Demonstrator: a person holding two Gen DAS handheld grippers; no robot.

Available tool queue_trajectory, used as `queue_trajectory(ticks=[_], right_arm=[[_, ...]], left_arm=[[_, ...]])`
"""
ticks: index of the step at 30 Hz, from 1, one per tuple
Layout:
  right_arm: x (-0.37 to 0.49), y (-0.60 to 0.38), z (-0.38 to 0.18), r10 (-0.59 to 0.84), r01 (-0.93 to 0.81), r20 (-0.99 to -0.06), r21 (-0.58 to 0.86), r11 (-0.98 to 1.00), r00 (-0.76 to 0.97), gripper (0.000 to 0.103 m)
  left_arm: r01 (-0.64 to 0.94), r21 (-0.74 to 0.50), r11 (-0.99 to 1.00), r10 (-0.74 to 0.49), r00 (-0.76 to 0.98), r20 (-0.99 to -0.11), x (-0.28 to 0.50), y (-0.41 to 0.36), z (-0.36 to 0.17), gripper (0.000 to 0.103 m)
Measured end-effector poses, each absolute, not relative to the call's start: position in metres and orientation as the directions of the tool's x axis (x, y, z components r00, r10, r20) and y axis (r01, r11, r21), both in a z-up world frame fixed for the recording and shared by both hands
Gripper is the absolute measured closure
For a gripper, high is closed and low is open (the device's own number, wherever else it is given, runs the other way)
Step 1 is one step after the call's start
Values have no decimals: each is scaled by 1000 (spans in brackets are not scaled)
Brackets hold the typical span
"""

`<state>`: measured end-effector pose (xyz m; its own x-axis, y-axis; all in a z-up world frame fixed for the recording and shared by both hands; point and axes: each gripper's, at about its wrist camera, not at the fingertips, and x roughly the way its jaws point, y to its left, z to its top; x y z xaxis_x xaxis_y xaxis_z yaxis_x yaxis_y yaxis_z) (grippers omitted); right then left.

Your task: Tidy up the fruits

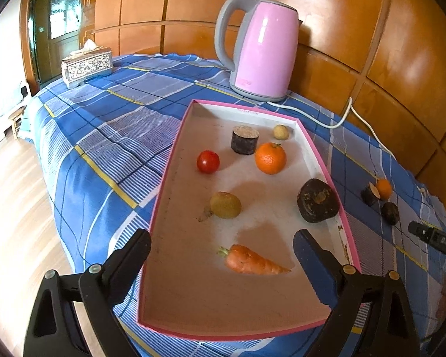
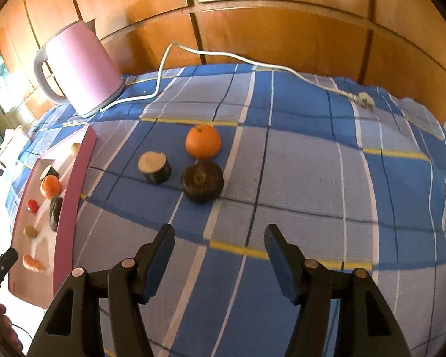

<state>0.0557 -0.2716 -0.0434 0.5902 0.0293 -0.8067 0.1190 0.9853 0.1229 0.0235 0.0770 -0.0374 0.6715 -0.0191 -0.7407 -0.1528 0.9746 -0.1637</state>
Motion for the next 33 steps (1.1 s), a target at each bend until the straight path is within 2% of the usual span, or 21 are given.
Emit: queue_trajectory(ticks=[11,21,24,28,33], right_arm=[[94,-268,-39,5,131,-799,105,986,601,39],[124,-266,-42,-25,138,-800,73,988,600,39],[137,-266,-45,-39,144,-803,59,988,595,39],[152,-262,-49,-46,138,-807,44,989,589,39],[168,-257,-57,-65,135,-814,16,991,578,39]], left_arm=[[-230,-165,959,27,654,-756,24,95,-42,3],[-120,-96,988,4,645,-764,28,71,-48,0],[-118,-110,987,-4,661,-750,27,74,-45,0],[-150,-79,986,46,684,-728,26,78,-40,0],[-82,-98,992,-10,716,-698,23,71,-34,0]])
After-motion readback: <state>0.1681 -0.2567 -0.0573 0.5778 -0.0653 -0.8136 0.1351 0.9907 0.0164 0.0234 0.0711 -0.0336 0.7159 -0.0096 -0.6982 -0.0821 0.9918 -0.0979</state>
